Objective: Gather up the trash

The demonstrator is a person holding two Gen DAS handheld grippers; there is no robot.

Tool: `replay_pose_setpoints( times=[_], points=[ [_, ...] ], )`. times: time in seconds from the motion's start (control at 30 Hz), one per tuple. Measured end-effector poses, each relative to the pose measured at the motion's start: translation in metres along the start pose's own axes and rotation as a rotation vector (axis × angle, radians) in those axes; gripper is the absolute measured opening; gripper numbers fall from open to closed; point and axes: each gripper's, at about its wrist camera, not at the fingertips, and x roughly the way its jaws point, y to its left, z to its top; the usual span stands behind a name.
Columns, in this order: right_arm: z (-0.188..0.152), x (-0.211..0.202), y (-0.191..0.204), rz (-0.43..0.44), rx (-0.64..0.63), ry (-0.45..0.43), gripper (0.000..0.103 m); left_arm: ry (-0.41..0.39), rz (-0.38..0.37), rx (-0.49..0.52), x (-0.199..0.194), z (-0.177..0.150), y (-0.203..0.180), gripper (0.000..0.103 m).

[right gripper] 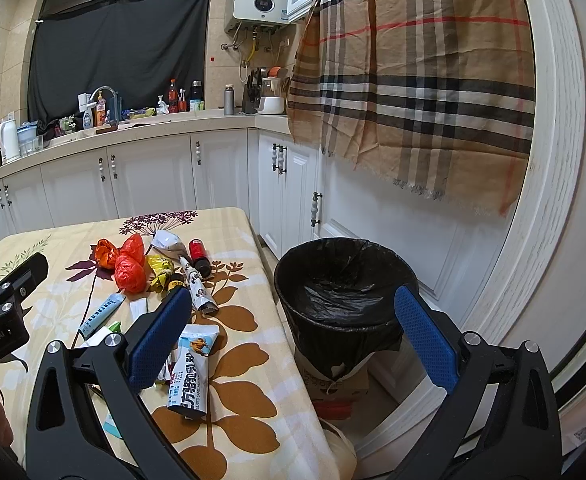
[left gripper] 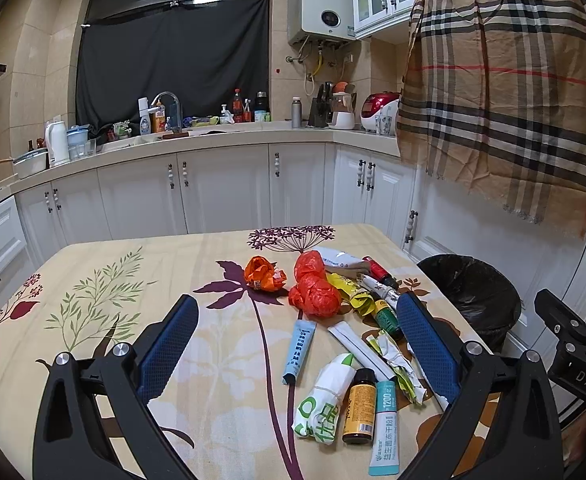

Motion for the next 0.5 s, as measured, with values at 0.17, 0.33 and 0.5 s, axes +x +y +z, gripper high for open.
replay_pose_setpoints(
  times=[0.17, 0.33, 0.5],
  points=[
    [-0.0003, -0.0003, 0.0002, 0.0, 0.0, 0.0, 0.099, 0.002, -0.001, -0.001, 0.0001, 0.0, 0.002, 0.097],
    [-0.001, -0.0002, 0.0008, -0.001, 0.0, -0.002, 0.099, 0.002, 0.001, 0.0, 0.0005, 0.0001, 0.002, 0.097],
    [-0.0013, 0.0006, 0.0007, -0.001, -0.001, -0.001, 0.099, 0.004, -0.001, -0.001, 0.0004, 0.0001, 0.0019, 0.097]
  ],
)
